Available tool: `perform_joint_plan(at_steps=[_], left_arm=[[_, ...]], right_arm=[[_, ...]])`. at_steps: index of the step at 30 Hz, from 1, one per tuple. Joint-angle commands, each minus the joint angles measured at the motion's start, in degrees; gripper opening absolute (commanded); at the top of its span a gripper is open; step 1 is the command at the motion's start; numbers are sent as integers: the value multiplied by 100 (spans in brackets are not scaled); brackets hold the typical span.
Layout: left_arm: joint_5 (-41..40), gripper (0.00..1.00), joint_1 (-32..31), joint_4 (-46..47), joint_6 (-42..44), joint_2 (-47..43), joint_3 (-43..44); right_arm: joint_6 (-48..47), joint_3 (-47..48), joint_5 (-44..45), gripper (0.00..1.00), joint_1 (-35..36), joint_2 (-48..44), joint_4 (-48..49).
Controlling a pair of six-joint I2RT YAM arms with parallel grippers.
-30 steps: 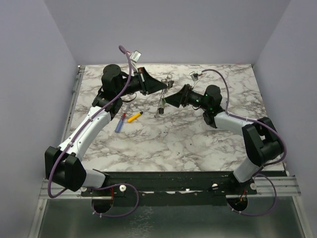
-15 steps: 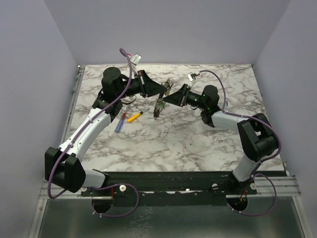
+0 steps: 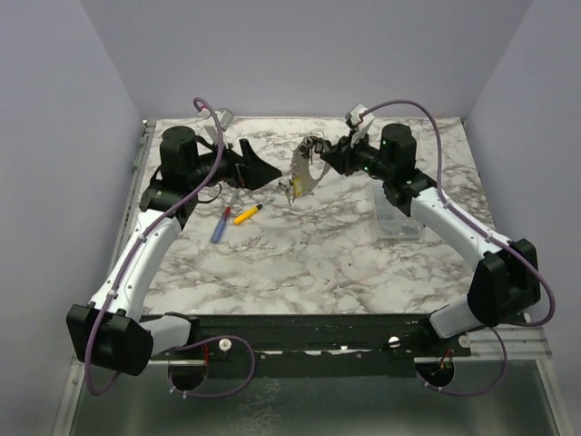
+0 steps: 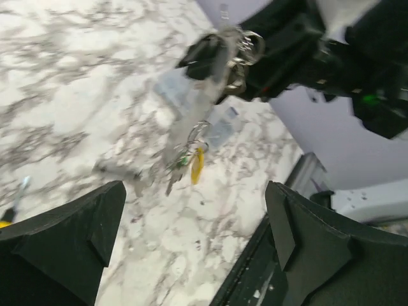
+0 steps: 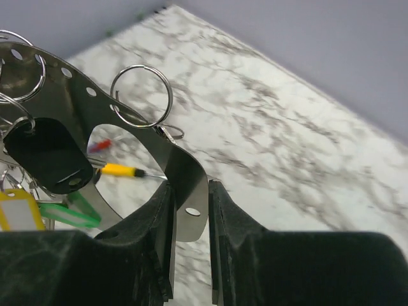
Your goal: Remove the keys from the keyring
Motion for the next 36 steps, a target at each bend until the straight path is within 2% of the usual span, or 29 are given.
perform_joint_plan(at_steps=[1,5,9,12,16,19,21,25,31,36], left_arm=[[-326,99,696,-1029,906,-8,223],[69,99,1144,-1263,1384,210,335],[179,99,1164,-1420,1864,360,388],[216,99,1158,-1439,2029,476,405],[312,99,1114,-1451,2126,682,414],[351,99,992,-1454,2195,786,422],[429,96,880,-1460,2271,826,436],[476,92,578,-1459,2547,796,502],[325,74,-18,-1422,2971,777,686],[130,60,-397,-821,2925,633,395]], right_arm=[[-2937,374,1105,1,49,-276,-1527],[-5304,104,1916,1,410,-636,-1845],[-7962,-460,3471,1,1045,-764,-1923],[-9512,-915,4251,1,1223,-801,-1850],[-11254,-1521,4780,1,1316,-940,-935],[-12340,-1944,4582,1,1343,-1108,181],[-12605,-1956,4263,1,1414,-1200,682],[-12456,-2022,3783,1,1612,-1354,1428],[-11543,-1932,3389,1,1834,-1540,1329],[-10807,-1687,3182,1,2060,-1669,815]])
